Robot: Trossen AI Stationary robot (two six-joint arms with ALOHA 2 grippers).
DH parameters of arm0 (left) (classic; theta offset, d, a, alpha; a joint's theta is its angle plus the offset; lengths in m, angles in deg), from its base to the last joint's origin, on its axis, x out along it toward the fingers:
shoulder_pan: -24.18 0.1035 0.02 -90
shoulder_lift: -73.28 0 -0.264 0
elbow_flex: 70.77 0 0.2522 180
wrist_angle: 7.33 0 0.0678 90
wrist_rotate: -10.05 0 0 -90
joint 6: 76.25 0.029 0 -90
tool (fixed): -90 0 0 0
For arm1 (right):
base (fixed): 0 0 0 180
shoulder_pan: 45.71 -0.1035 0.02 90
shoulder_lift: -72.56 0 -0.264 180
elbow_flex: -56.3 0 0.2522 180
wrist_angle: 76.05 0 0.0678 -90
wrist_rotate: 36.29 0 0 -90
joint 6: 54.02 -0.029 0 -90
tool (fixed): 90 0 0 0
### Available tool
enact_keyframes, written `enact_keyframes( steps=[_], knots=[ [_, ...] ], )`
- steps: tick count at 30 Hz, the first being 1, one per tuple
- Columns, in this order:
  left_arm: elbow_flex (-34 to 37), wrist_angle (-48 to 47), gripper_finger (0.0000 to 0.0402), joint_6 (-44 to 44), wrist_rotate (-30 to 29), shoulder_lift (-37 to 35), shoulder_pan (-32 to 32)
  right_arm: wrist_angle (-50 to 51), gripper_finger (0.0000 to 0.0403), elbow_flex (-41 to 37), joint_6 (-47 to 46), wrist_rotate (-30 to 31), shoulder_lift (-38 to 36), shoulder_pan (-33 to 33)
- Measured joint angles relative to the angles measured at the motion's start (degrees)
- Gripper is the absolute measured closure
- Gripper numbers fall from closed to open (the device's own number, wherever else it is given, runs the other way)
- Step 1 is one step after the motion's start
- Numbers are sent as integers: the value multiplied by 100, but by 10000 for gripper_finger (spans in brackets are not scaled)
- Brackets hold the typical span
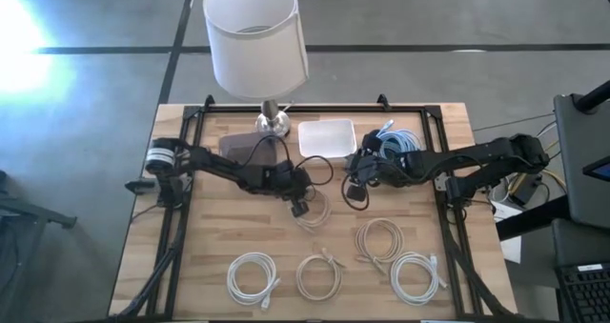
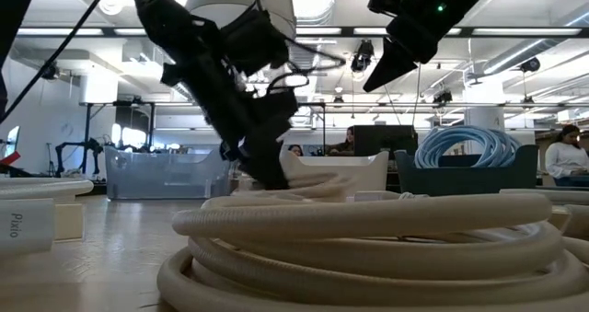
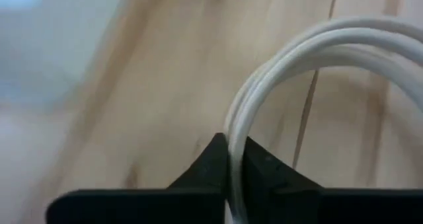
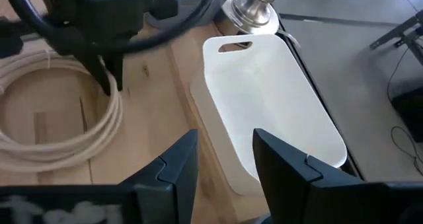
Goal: Sort HDMI cables
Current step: Put the top brown hdmi cable into the black bin
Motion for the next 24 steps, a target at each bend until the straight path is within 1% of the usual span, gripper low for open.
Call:
enact_keyframes(
  steps=[4,7,10,12,14,18,21,24],
  knots=[
    [-151,29,380,70,-136,-208,-16,2,261,-2,-17,2,0,2],
    [-164,25,376,158,-150,-511,-23,2,258,-2,-17,0,0,0],
    [-141,-78,374,378,-501,-939,-53,4,257,-4,-26,0,0,2],
    [-129,-329,379,562,-987,-1272,-92,9,259,-4,-44,-1,0,0],
    [-127,-686,382,684,-1602,-1634,-149,11,262,-4,-47,-1,0,0],
    [-127,-1539,378,593,-3311,-2323,-338,9,269,-9,-109,-2,0,0],
    [-118,-2475,371,131,-4412,-2665,-434,11,273,-13,-324,-2,0,0],
    [-82,-3540,372,-775,-4988,-2859,-389,4,275,-15,-360,-1,0,0]
  ],
)
